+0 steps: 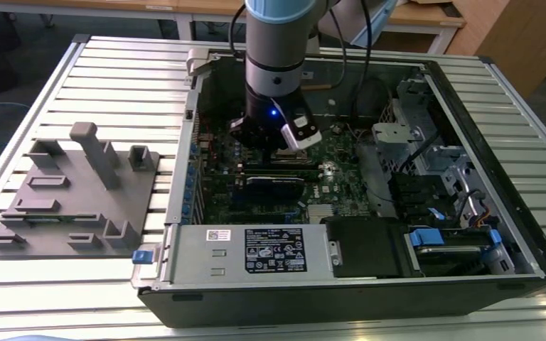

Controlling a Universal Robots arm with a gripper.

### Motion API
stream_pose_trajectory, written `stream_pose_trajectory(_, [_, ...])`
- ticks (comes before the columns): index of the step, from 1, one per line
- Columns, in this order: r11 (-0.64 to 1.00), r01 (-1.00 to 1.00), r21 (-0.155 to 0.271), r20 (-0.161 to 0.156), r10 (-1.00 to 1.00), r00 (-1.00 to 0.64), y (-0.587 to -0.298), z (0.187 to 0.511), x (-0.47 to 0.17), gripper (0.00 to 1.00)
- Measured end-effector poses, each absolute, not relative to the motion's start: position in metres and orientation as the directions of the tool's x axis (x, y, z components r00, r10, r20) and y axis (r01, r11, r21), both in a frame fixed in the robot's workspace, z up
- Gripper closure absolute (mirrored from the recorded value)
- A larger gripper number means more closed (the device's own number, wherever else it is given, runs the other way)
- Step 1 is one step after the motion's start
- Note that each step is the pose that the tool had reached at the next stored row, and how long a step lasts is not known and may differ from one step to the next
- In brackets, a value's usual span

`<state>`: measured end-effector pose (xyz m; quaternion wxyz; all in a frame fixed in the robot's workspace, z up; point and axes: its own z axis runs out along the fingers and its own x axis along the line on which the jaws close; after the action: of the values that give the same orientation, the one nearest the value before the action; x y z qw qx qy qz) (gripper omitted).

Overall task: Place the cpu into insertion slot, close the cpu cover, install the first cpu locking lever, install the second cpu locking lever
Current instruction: 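Install the second cpu locking lever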

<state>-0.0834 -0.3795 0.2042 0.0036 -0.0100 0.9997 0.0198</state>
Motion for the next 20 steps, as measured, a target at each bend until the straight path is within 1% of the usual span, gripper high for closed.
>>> stream_pose_trajectory(9, [0.996,-0.02,0.09,-0.008,-0.019,-1.0,-0.3832,0.2018,-0.0851,0.9])
stream_pose_trajectory(20, [0.992,-0.02,0.127,-0.009,-0.019,-1.0,-0.3841,0.1968,-0.0897,0.9])
